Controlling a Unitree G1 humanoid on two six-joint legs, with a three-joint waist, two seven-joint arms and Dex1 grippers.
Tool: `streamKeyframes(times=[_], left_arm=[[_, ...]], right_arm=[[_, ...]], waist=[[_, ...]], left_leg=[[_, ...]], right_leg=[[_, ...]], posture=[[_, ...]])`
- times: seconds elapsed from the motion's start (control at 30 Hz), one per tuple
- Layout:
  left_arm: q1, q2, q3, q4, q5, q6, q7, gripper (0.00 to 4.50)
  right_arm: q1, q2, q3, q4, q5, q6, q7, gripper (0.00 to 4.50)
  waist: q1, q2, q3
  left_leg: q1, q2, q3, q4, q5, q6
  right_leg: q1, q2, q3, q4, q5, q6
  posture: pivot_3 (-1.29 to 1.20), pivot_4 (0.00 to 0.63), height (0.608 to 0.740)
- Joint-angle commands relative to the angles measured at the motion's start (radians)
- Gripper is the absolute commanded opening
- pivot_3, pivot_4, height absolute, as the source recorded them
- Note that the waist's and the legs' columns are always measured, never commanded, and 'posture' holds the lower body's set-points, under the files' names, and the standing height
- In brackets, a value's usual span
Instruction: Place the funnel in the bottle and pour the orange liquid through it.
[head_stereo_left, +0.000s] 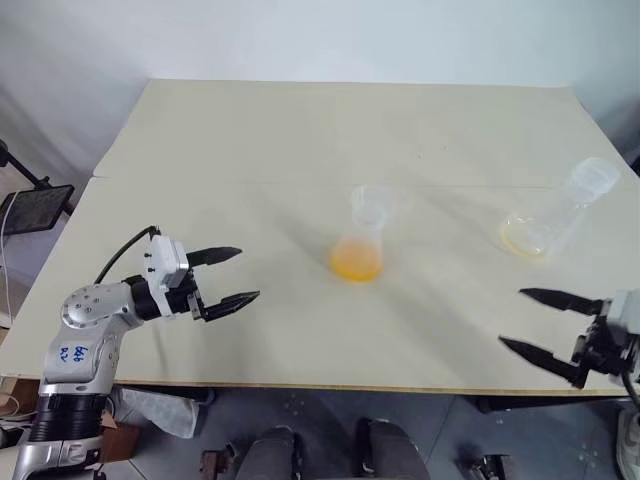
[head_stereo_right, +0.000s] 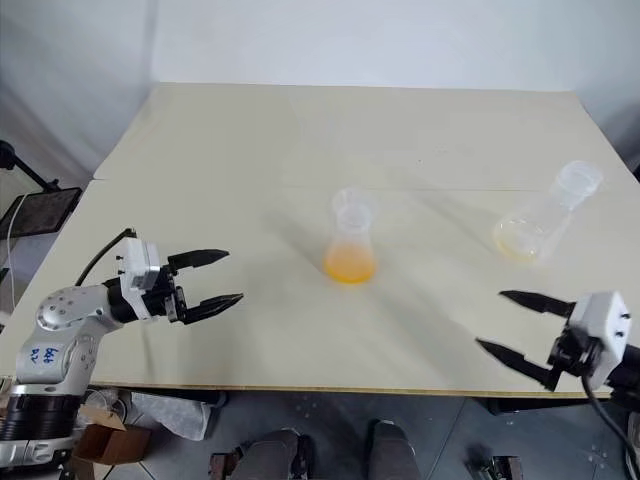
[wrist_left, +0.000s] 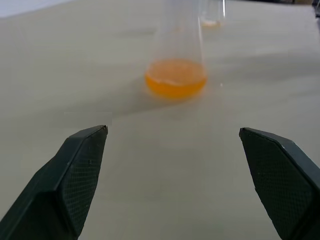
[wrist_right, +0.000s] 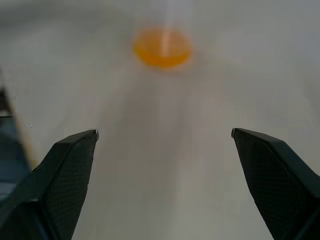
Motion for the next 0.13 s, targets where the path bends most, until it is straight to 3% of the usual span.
streamKeyframes(times=[0.03,0.13], left_arm=[[0.016,0.018,0.024,-0.020,0.008,-0.036,0.004,4.50],[0.036,0.025,0.026,-0.025,0.004,-0.050,-0.006,4.50]], right_arm=[[-0.001,-0.007,-0.006,-0.023,0.013,-0.032,0.017,4.47],[-0.002,0.013,0.000,-0.012,0.002,-0.057,0.005,4.47]], waist=[[0.006,0.000,0.000],[0.010,0.000,0.000]], left_leg=[[0.000,0.000,0.000,0.000,0.000,0.000],[0.000,0.000,-0.001,0.000,0.000,0.000]], right_leg=[[0.000,0.000,0.000,0.000,0.000,0.000],[0.000,-0.001,0.000,-0.001,0.000,0.000]], posture=[[0.00,0.150,0.740],[0.00,0.150,0.740]])
